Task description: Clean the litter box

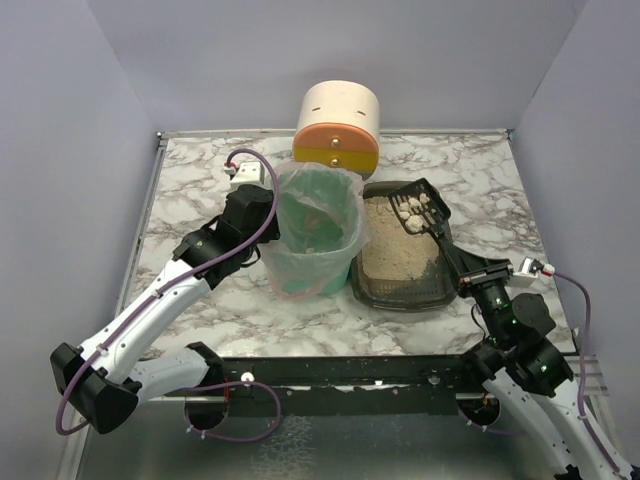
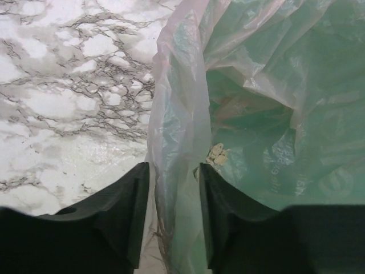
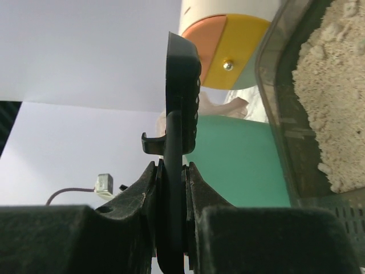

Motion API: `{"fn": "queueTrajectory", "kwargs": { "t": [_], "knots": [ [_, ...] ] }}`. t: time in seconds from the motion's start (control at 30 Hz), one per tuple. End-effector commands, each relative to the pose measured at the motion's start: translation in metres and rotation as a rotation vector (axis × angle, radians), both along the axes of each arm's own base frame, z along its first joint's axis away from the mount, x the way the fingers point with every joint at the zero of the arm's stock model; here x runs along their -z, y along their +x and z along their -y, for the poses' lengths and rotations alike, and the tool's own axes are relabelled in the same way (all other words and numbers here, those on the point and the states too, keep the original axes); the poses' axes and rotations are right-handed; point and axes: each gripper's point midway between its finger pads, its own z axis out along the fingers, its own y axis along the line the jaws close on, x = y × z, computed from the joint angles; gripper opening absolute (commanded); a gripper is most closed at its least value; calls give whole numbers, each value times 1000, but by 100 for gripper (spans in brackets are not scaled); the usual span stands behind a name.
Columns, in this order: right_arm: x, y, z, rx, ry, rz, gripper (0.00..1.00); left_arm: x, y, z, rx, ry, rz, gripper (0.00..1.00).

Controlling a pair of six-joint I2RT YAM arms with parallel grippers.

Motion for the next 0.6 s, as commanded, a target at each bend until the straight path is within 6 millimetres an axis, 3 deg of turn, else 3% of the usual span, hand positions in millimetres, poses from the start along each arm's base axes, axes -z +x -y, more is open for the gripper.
{"fn": "queueTrajectory", "kwargs": {
  "t": [0.0,0.07,0.1,0.2,0.3,0.57],
  "knots": [
    [-18,-5,-15,-87,58,95,1,22,-18,-6,32,60,-88,52],
    [4,0,8,41,10,-24,0,16,-17,-9,22,67,-75,58],
    [6,-1,9,44,13,-39,0,14,-17,-10,19,67,-68,62],
    [-12,-4,-12,-67,53,68,1,4,-17,-16,2,77,-43,72],
    [-13,-2,-3,-20,14,36,0,-6,-18,-22,-14,81,-17,79],
    [-49,-6,-15,-88,-72,133,0,-37,-15,-26,-30,66,49,89]
  ]
}}
